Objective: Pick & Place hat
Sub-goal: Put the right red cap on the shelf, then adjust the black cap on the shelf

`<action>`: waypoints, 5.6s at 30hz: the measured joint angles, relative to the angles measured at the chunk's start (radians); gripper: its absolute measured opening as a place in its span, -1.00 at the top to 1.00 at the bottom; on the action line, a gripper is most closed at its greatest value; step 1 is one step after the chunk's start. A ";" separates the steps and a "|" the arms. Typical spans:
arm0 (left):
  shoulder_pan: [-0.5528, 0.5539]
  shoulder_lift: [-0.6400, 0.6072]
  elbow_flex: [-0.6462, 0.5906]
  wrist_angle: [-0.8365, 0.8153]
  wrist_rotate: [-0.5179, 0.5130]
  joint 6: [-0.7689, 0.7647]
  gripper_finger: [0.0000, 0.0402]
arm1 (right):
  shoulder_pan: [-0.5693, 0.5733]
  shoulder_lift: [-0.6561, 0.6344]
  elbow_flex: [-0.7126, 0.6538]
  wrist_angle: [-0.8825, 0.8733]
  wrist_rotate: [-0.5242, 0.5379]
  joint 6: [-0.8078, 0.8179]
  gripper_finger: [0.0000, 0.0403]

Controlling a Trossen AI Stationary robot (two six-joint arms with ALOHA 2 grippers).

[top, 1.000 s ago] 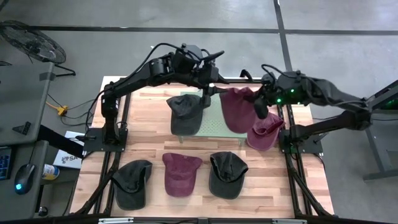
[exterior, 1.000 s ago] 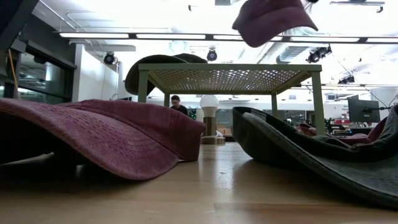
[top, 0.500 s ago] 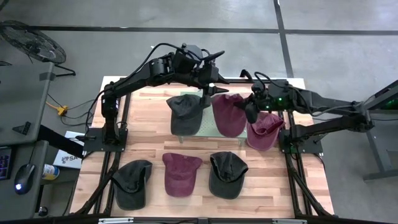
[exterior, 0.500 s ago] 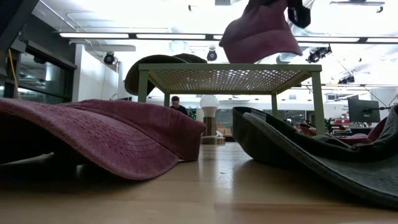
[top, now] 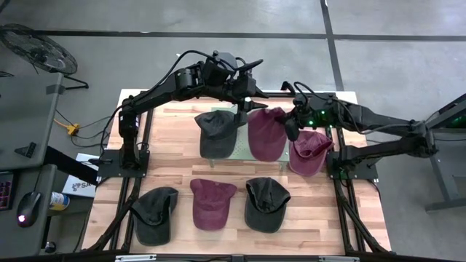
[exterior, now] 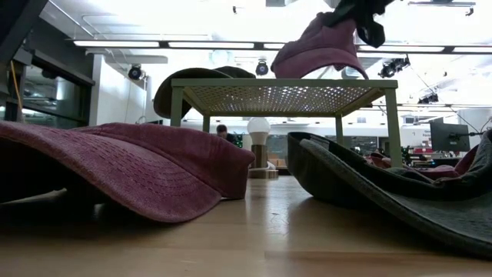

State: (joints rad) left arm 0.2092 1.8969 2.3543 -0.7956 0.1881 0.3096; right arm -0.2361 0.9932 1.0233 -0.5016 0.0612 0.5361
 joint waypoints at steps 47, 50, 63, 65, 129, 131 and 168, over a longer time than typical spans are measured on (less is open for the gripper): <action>0.000 0.000 0.000 0.028 -0.027 -0.001 0.36 | -0.202 0.142 0.000 -0.093 -0.162 -0.459 0.93; 0.000 0.000 0.000 0.028 -0.027 -0.001 0.36 | -0.203 0.140 0.000 -0.093 -0.146 -0.463 0.78; 0.000 0.000 0.000 0.028 -0.027 -0.001 0.36 | -0.203 0.138 0.000 -0.092 -0.168 -0.468 0.29; 0.000 0.000 0.000 0.028 -0.035 -0.001 0.36 | -0.203 0.138 0.005 -0.099 -0.173 -0.467 0.20; 0.305 -0.111 0.000 -0.749 -0.275 -0.117 0.36 | -0.077 0.340 0.655 -0.374 -0.166 -0.470 -0.11; 0.320 -0.111 0.000 -0.749 -0.275 -0.111 0.36 | -0.061 0.394 0.655 -0.324 -0.166 -0.468 -0.11; 0.354 -0.111 0.000 -0.745 -0.201 -0.070 0.36 | -0.033 0.795 0.655 -0.076 -0.039 -0.419 -0.50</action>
State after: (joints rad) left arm 0.5629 1.7863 2.3540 -1.5410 -0.0132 0.2399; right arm -0.2694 1.7878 1.6779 -0.5772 0.0224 0.1169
